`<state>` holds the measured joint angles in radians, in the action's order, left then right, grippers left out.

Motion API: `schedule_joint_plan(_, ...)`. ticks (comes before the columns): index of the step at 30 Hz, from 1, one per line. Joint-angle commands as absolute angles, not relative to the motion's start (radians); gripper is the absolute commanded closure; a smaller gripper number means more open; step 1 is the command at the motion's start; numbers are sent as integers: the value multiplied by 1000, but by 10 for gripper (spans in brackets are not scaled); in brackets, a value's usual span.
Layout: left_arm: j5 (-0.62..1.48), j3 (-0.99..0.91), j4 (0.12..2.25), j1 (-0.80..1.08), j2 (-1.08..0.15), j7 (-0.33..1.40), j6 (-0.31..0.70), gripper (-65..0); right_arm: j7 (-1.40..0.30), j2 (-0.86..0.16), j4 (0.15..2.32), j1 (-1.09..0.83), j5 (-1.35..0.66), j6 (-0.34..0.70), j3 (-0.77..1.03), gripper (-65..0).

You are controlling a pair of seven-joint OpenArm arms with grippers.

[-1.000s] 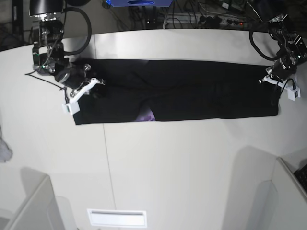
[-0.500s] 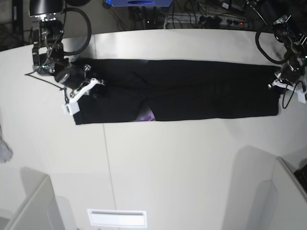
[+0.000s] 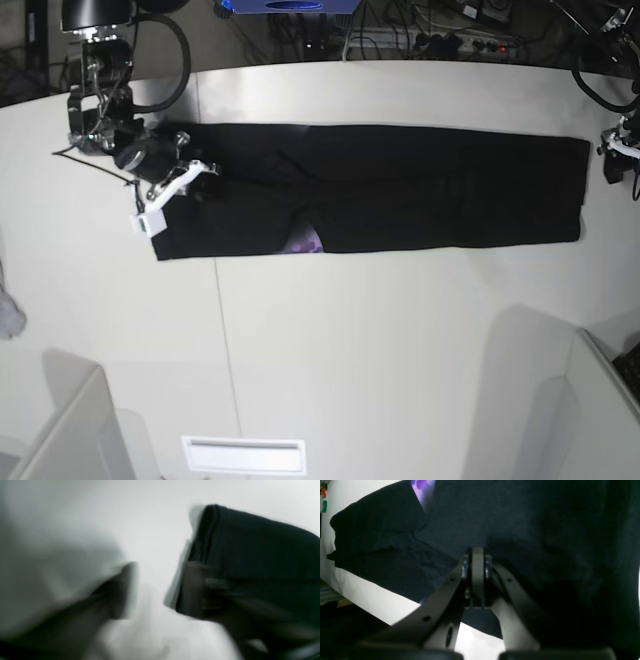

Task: Fold the T-shirt properly
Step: 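Reposition the left gripper onto the folded strip's end beside the sleeve, then grasp the strip end with the left gripper and fold it toward the right gripper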

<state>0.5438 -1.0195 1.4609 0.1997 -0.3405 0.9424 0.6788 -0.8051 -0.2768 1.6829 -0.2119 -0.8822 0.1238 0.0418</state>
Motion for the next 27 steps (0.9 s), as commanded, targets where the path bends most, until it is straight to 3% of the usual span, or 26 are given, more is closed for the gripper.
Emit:
schedule_joint_plan(1,553,-1021,1448,197,-355,935,698,-576,-789,-288,1704,-202,-894,133,45,0)
schedule_joint_plan(2,553,-1020,1426,193,-355,935,698,-650,-789,-288,1704,-202,-894,133,44,0)
schedule_joint_plan(16,547,-875,1371,124,-352,935,698,-650,-791,-288,1704,-214,-894,134,41,0)
schedule_joint_plan(27,547,-748,1190,105,-355,860,698,-650,-791,-288,1704,-220,-894,134,44,0)
